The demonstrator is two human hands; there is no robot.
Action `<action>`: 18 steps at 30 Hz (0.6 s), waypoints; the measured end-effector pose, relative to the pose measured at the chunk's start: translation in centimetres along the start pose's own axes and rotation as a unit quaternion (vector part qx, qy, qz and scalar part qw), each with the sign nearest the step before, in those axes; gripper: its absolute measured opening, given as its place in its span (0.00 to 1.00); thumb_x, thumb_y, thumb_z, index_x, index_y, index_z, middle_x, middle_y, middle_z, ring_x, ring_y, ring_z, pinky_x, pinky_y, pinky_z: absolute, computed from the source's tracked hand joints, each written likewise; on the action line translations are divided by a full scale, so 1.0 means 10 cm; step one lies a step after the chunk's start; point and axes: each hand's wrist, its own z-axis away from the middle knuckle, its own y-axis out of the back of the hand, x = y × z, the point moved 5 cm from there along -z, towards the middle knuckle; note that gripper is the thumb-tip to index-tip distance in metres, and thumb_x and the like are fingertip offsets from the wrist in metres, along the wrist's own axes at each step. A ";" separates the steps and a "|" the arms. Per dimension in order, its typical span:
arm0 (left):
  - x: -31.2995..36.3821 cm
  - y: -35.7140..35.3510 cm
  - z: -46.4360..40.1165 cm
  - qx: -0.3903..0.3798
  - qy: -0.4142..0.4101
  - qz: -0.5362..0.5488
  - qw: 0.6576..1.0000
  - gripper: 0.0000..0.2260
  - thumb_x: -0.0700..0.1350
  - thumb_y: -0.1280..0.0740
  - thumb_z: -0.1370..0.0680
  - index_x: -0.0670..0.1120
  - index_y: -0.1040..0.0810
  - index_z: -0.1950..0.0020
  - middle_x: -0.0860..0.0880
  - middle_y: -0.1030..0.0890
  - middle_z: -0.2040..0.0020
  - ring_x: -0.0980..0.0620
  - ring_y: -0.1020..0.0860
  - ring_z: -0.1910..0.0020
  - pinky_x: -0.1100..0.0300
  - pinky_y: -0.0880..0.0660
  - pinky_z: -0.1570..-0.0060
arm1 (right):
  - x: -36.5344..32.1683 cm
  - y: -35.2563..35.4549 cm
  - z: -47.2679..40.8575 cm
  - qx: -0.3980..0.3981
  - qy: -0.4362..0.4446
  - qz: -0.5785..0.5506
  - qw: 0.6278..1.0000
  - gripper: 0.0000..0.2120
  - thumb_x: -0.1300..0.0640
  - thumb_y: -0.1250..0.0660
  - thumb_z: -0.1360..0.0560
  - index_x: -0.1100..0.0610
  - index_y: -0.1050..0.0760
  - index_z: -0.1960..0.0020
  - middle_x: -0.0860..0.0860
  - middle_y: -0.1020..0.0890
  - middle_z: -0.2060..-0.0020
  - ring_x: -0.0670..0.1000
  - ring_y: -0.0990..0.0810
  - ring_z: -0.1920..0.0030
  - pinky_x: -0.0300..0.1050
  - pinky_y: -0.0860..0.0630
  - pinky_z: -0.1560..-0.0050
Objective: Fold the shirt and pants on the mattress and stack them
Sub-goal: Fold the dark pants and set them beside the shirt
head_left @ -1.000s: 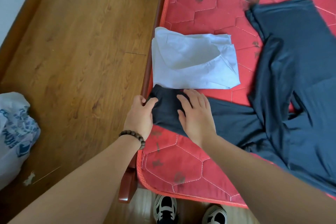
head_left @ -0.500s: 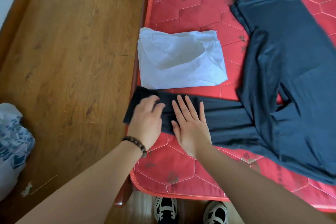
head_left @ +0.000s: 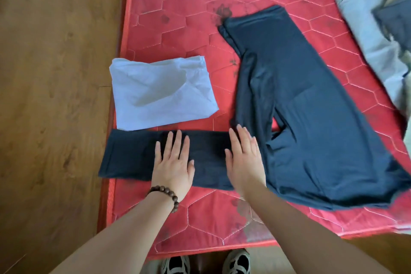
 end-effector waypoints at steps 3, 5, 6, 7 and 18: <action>0.37 0.13 -0.16 0.000 -0.060 0.013 0.998 0.27 0.52 0.49 0.19 0.45 0.51 0.21 0.47 0.54 0.21 0.47 0.58 0.22 0.46 0.61 0.25 | 0.50 0.29 -0.33 0.037 -0.145 -0.066 0.987 0.21 0.61 0.37 0.23 0.63 0.31 0.31 0.61 0.29 0.34 0.63 0.29 0.37 0.55 0.33 0.35; 0.60 0.13 -0.29 -0.013 -0.091 0.018 0.996 0.27 0.52 0.50 0.18 0.46 0.52 0.21 0.48 0.56 0.21 0.48 0.60 0.22 0.48 0.62 0.26 | 0.77 0.34 -0.58 0.014 -0.204 -0.087 0.975 0.22 0.59 0.38 0.22 0.61 0.34 0.29 0.59 0.31 0.34 0.60 0.31 0.36 0.54 0.33 0.37; 0.69 0.10 -0.35 -0.017 -0.103 0.014 0.994 0.26 0.52 0.51 0.18 0.47 0.52 0.21 0.48 0.57 0.21 0.49 0.60 0.22 0.49 0.62 0.26 | 0.87 0.34 -0.71 0.005 -0.227 -0.097 0.969 0.23 0.57 0.37 0.22 0.60 0.36 0.28 0.58 0.33 0.34 0.59 0.32 0.35 0.53 0.32 0.37; 0.77 0.07 -0.41 -0.018 -0.110 0.008 0.994 0.26 0.52 0.51 0.18 0.47 0.53 0.21 0.49 0.58 0.21 0.49 0.61 0.23 0.49 0.63 0.26 | 0.95 0.32 -0.84 -0.005 -0.248 -0.104 0.963 0.25 0.55 0.36 0.22 0.59 0.38 0.27 0.57 0.34 0.34 0.59 0.33 0.35 0.54 0.31 0.37; 1.02 0.67 -0.79 0.000 0.061 0.484 0.873 0.24 0.53 0.39 0.20 0.50 0.37 0.25 0.58 0.31 0.30 0.61 0.34 0.31 0.73 0.38 0.36 | 0.37 0.42 -1.01 -0.113 -0.116 -0.351 0.922 0.26 0.63 0.36 0.26 0.58 0.34 0.28 0.52 0.23 0.37 0.53 0.25 0.37 0.41 0.32 0.35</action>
